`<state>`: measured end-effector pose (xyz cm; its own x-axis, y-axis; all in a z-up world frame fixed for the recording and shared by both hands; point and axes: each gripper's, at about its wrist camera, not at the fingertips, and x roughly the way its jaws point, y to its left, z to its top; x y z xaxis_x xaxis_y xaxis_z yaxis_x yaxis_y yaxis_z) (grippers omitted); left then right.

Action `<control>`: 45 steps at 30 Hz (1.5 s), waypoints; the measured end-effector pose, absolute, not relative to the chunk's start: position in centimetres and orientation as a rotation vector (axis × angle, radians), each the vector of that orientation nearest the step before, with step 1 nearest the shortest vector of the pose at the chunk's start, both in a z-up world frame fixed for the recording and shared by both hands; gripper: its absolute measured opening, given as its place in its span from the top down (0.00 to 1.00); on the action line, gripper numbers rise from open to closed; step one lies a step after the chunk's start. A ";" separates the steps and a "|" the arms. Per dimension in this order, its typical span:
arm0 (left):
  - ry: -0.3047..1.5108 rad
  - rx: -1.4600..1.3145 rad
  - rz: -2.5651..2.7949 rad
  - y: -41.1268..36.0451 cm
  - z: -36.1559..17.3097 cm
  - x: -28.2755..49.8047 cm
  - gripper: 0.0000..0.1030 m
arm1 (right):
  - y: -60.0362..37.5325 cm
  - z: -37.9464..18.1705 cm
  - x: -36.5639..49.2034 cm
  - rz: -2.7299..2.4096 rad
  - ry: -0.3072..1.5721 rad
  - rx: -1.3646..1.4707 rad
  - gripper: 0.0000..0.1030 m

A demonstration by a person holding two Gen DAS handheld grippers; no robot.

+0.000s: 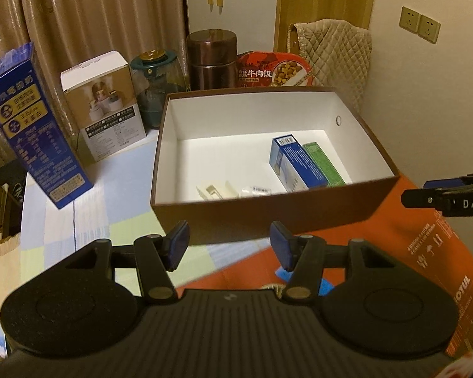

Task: Organize rigid objects
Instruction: 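Move both grippers back over the items on the mat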

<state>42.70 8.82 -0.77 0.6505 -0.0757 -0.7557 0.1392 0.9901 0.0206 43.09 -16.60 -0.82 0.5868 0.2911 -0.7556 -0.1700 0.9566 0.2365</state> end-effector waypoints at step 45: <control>0.993 -0.073 -0.035 8.3 -6.6 29.3 0.49 | -15.0 -6.2 33.3 0.387 1.051 0.089 0.44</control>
<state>29.31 8.27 -6.58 0.5457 -0.0625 -0.8356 -0.0039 0.9970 -0.0771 33.27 -15.04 -6.18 0.4358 0.3521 -0.8283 -0.2682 0.9293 0.2538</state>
